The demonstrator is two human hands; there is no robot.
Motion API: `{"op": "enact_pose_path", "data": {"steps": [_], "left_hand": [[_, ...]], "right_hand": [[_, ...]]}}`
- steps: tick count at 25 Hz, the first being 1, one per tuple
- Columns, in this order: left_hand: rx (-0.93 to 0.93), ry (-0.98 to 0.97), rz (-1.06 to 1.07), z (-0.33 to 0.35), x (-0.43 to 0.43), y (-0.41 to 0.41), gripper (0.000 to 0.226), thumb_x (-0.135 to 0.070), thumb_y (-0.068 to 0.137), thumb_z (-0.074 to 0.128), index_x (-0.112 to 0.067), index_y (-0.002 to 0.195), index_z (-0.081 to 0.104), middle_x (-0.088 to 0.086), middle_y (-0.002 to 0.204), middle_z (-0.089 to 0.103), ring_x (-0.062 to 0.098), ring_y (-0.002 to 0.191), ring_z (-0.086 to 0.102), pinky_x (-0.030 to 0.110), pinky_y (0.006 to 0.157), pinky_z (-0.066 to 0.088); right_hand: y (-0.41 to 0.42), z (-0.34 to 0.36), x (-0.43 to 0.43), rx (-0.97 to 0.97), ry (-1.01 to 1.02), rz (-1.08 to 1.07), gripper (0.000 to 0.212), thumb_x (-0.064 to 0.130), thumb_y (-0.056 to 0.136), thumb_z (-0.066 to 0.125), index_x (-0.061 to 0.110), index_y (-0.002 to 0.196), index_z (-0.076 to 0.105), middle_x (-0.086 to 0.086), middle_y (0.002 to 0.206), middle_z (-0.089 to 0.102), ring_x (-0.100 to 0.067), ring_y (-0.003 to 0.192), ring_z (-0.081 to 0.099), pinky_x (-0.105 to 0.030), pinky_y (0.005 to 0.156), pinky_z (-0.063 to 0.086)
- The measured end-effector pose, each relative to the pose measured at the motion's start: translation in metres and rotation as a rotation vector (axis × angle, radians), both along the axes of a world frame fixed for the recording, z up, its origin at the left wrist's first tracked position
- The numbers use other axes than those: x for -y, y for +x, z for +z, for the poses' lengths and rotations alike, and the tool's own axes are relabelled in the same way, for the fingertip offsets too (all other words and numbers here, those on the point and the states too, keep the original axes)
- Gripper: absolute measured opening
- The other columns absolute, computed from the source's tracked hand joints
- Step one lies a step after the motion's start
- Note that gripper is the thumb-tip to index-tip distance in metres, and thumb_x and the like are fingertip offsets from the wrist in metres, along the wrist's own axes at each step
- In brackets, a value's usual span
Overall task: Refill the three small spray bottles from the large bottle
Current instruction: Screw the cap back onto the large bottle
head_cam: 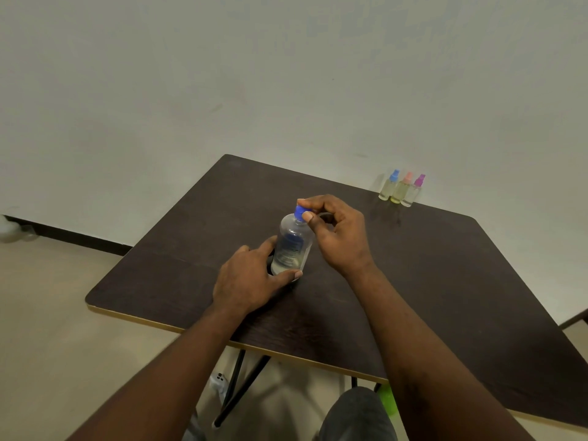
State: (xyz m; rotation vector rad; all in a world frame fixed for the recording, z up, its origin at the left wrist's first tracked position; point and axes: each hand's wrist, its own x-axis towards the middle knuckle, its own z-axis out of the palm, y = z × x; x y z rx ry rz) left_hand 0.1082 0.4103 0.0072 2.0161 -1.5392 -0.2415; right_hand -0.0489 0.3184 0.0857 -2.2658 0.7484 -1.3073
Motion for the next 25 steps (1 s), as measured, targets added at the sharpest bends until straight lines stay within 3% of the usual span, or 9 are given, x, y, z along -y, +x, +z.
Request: {"op": "enact_pose_path", "data": {"steps": [7,10,12,15,17,22,25], "left_hand": [[-0.028,-0.013,-0.007,0.001,-0.001,0.000,0.089,-0.081,0.080,0.065,-0.040,0.155,0.038,-0.005,0.126,0.068,0.015,0.113,0.058,0.036,0.084,0.053],[-0.305,-0.136,-0.104,0.011,0.006,-0.003,0.091,-0.071,0.073,0.081,-0.040,0.150,0.042,-0.011,0.130,0.066,0.012,0.118,0.060,0.027,0.088,0.053],[-0.552,-0.219,-0.165,0.026,0.014,-0.009,0.095,-0.058,0.069,0.090,-0.042,0.149,0.040,-0.016,0.132,0.062,0.003,0.116,0.060,0.021,0.093,0.049],[-0.579,-0.294,-0.161,0.036,0.021,-0.019,0.080,-0.045,0.072,0.094,-0.042,0.138,0.048,-0.018,0.120,0.068,-0.001,0.103,0.066,0.029,0.094,0.057],[-0.579,-0.326,-0.138,0.034,0.022,-0.023,0.074,-0.036,0.074,0.093,-0.038,0.135,0.051,-0.014,0.114,0.070,0.001,0.099,0.068,0.034,0.094,0.058],[-0.648,-0.313,-0.108,0.028,0.026,-0.027,0.078,-0.031,0.074,0.092,-0.036,0.139,0.049,-0.010,0.124,0.069,0.010,0.109,0.068,0.042,0.100,0.057],[-0.660,-0.305,-0.115,0.026,0.029,-0.027,0.085,-0.030,0.076,0.091,-0.029,0.147,0.046,-0.010,0.131,0.066,0.011,0.119,0.065,0.038,0.104,0.054]], "right_hand": [[-0.001,-0.002,0.000,-0.039,-0.097,-0.002,0.018,0.012,0.099,0.070,0.010,0.115,0.077,0.000,0.111,0.076,-0.013,0.101,0.071,-0.031,0.086,0.061],[-0.002,0.008,-0.004,-0.077,-0.115,-0.010,0.015,0.023,0.101,0.067,0.013,0.103,0.077,0.007,0.103,0.075,-0.010,0.094,0.070,-0.032,0.080,0.060],[0.004,0.019,-0.005,-0.079,-0.055,-0.044,0.027,0.033,0.102,0.065,0.012,0.090,0.075,0.004,0.090,0.074,-0.011,0.084,0.069,-0.035,0.075,0.059],[0.017,0.042,-0.004,-0.041,0.001,-0.120,0.041,0.043,0.102,0.065,0.012,0.077,0.074,0.006,0.074,0.071,-0.009,0.069,0.066,-0.029,0.065,0.053],[0.031,0.065,0.007,-0.064,0.045,-0.185,0.044,0.052,0.102,0.061,0.017,0.079,0.073,0.008,0.076,0.072,-0.005,0.069,0.063,-0.024,0.065,0.047],[0.080,0.083,0.026,-0.728,0.159,-0.205,0.055,0.071,0.101,0.043,0.021,0.102,0.066,0.002,0.092,0.070,-0.015,0.084,0.065,-0.037,0.077,0.055],[0.096,0.069,0.031,-1.018,0.263,-0.175,0.073,0.076,0.099,0.037,0.012,0.113,0.066,-0.006,0.100,0.071,-0.019,0.090,0.065,-0.040,0.087,0.055]]}}
